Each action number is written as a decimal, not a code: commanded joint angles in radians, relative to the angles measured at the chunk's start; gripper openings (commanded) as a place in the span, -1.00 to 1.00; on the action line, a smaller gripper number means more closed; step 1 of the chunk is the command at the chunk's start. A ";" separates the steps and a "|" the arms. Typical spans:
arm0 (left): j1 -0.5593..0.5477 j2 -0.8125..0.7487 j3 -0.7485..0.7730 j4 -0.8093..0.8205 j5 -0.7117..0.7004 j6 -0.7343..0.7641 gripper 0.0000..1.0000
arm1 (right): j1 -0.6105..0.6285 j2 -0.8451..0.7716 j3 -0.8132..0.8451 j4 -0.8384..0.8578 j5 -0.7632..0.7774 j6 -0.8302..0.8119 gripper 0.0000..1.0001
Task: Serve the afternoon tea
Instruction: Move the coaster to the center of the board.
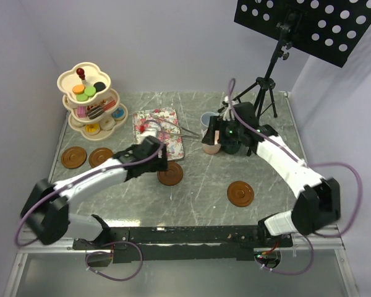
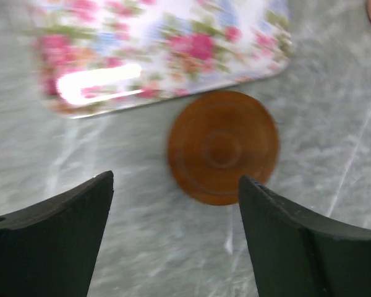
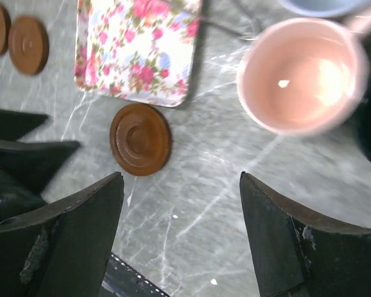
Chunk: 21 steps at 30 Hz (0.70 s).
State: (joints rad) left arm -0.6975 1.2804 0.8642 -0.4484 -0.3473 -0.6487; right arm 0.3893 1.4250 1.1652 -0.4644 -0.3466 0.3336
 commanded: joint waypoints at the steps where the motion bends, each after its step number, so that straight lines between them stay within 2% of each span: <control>1: -0.106 0.144 0.107 0.123 0.040 0.017 0.62 | -0.023 -0.130 -0.061 0.000 0.087 0.021 0.64; 7: -0.154 0.336 0.209 0.122 0.070 0.024 0.38 | -0.035 -0.193 -0.064 -0.019 0.078 0.027 0.63; 14: -0.178 0.440 0.242 0.195 0.165 0.034 0.32 | -0.056 -0.205 -0.052 -0.046 0.051 -0.013 0.64; 21: -0.195 0.528 0.279 0.122 0.114 0.032 0.23 | -0.082 -0.196 -0.065 -0.007 0.003 0.008 0.64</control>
State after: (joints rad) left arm -0.8791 1.7920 1.1137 -0.3042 -0.2142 -0.6220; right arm 0.3206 1.2510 1.1049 -0.5026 -0.3092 0.3325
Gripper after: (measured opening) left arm 0.632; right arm 0.818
